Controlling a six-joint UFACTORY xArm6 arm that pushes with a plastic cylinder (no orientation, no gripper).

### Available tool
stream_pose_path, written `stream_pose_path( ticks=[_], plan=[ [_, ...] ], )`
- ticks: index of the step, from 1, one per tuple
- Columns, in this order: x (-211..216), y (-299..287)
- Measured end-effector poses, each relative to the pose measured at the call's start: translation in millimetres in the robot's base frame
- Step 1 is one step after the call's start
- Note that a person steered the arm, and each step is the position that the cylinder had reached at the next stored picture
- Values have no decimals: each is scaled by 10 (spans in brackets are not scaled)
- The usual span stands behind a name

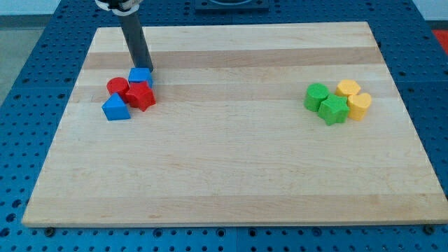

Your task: Move your arm above the blue cube

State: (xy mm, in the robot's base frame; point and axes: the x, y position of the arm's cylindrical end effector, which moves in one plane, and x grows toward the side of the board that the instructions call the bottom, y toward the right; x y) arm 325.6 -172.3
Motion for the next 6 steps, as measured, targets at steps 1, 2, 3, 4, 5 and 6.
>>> stream_pose_path(
  ticks=[1,2,3,4,5,6],
  plan=[
    [0,7],
    [-34,211],
    [-44,485],
    [-44,499],
    [38,759],
    [313,1145]
  ],
)
